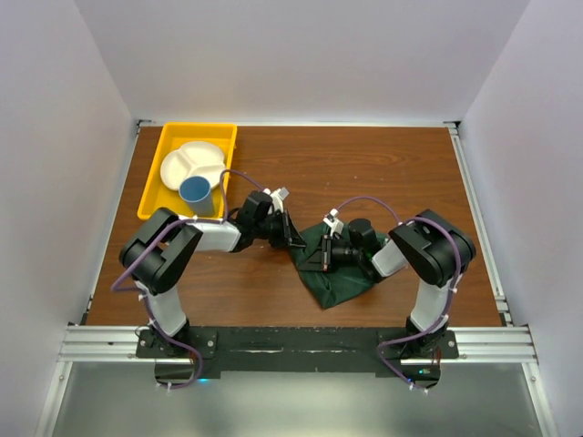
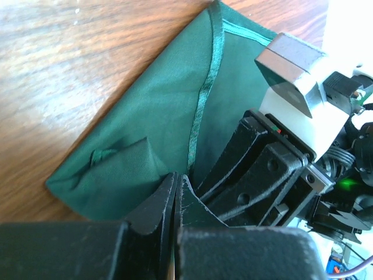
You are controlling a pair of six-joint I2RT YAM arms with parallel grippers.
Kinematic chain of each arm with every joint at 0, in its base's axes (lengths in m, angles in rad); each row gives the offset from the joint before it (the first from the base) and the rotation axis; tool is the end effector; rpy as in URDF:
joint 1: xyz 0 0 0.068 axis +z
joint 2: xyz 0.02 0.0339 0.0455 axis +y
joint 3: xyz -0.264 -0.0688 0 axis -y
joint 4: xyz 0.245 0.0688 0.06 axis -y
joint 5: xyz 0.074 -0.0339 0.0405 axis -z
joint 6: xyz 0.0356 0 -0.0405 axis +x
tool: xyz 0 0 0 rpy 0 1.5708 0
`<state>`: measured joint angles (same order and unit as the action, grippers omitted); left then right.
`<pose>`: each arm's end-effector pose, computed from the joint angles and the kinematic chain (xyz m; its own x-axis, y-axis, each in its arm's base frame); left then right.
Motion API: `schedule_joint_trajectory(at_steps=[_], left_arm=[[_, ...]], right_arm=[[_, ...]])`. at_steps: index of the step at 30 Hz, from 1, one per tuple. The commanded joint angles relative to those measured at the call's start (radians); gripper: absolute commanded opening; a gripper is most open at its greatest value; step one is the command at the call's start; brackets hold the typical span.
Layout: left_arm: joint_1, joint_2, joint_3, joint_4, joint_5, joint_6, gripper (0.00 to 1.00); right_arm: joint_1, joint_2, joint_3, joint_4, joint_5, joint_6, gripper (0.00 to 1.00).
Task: Fold the napkin, place the utensils inside, and roll it up
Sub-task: Roll the napkin with the utensil
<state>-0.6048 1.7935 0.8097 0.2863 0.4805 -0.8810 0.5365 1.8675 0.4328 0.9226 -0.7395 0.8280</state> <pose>0.2743 -0.2096 0.1324 -0.9500 -0.1749 -0.2587 0.0988 0.6177 -0.7802 0.2261 0.1624 0.0822 -0.9349 0.0772 -0.3463 -0.2867 0.4109 0.8654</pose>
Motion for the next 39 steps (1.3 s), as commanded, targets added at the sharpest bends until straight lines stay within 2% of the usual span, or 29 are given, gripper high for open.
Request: schedule_joint_trajectory(at_steps=[1,5,6,7,12,18,22,25,26,32,39], left_arm=[[-0.009,0.063,-0.027,0.036,-0.010,0.028,0.00],[-0.015,0.101,-0.070,0.057,-0.031,0.050,0.00],[-0.016,0.107,-0.095,0.069,-0.031,0.050,0.00],[-0.015,0.113,-0.109,0.094,-0.031,0.050,0.00],[-0.016,0.153,-0.148,0.128,-0.052,0.069,0.00],[-0.016,0.179,-0.132,0.114,-0.060,0.062,0.00],[-0.013,0.193,-0.095,0.054,-0.062,0.060,0.00],[-0.013,0.201,-0.070,0.013,-0.059,0.062,0.00],[-0.012,0.204,-0.063,0.007,-0.059,0.062,0.00],[-0.003,0.210,-0.055,-0.030,-0.056,0.079,0.00],[0.062,0.248,-0.024,-0.139,-0.056,0.129,0.00]], right_arm=[[-0.001,-0.033,-0.008,-0.295,0.140,-0.110,0.05],[-0.001,-0.117,0.059,-0.517,0.198,-0.200,0.16],[-0.001,-0.134,0.075,-0.568,0.237,-0.240,0.24],[0.000,-0.161,0.089,-0.655,0.253,-0.259,0.26],[0.000,-0.212,0.181,-0.884,0.314,-0.354,0.35],[0.035,-0.309,0.310,-1.184,0.431,-0.513,0.45],[0.098,-0.369,0.366,-1.310,0.463,-0.615,0.52],[0.166,-0.427,0.389,-1.346,0.503,-0.619,0.61],[0.195,-0.435,0.405,-1.360,0.537,-0.613,0.67],[0.218,-0.375,0.550,-1.605,0.649,-0.641,0.71],[0.257,-0.291,0.673,-1.693,0.715,-0.762,0.71]])
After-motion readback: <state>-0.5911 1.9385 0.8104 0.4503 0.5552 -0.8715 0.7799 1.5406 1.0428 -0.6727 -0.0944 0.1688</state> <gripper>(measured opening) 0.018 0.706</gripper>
